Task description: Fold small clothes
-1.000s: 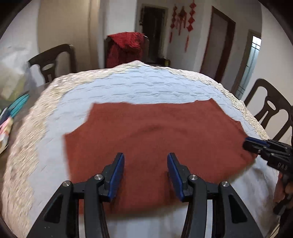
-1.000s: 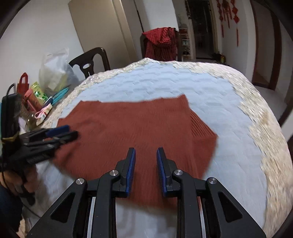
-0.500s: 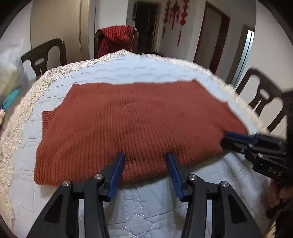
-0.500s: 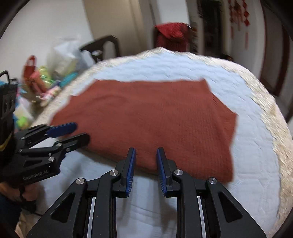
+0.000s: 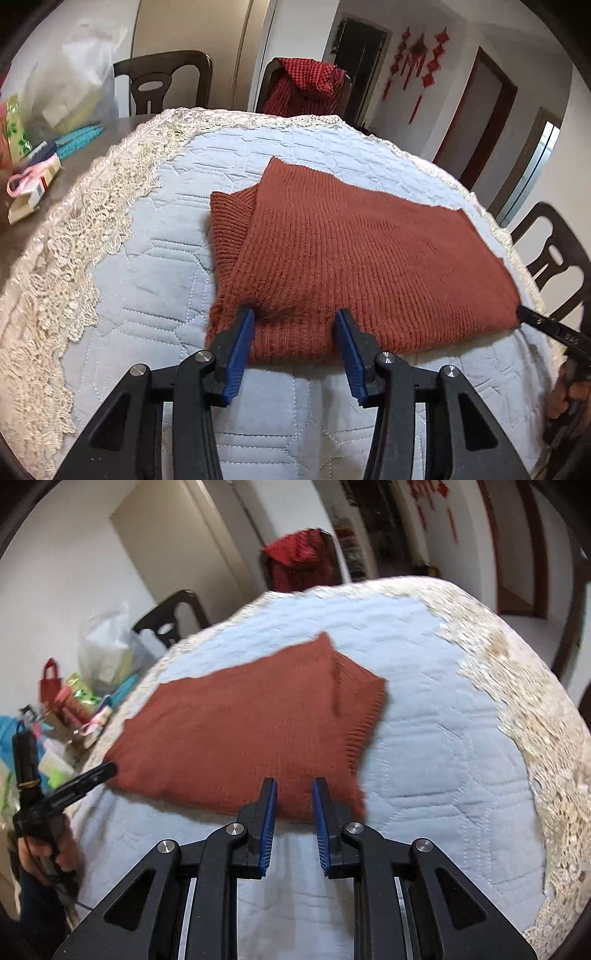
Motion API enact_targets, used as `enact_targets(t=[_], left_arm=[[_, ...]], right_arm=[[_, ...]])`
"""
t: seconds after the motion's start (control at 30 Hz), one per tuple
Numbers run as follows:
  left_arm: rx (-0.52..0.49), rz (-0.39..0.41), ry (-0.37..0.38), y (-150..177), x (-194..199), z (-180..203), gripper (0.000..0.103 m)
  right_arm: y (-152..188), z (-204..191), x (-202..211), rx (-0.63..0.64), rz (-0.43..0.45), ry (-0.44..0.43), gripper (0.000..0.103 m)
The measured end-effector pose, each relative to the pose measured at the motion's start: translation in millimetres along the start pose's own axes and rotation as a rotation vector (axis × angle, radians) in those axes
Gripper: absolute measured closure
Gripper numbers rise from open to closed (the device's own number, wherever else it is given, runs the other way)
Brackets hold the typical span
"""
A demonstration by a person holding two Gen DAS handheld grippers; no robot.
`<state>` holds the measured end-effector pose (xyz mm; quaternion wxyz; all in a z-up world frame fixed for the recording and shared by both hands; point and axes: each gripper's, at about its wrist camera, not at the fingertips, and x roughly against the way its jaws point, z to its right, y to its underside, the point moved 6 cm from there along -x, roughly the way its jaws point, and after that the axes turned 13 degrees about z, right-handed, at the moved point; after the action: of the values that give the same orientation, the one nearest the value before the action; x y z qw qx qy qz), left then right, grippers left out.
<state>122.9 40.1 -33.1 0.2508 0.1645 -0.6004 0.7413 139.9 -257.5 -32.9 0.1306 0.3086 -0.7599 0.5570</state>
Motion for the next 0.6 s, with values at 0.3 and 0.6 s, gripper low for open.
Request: enact_targets(t=[0.3, 0.6], left_arm=[[0.039, 0.003, 0.031, -1, 9, -5, 0.054], [0.096, 0.008, 0.002, 10, 41, -18, 0.054]], right_arm=[[-2, 10, 5, -0.068, 0.006, -0.020, 0.088], [12, 7, 29, -0.127, -0.026, -0.047, 0.084]])
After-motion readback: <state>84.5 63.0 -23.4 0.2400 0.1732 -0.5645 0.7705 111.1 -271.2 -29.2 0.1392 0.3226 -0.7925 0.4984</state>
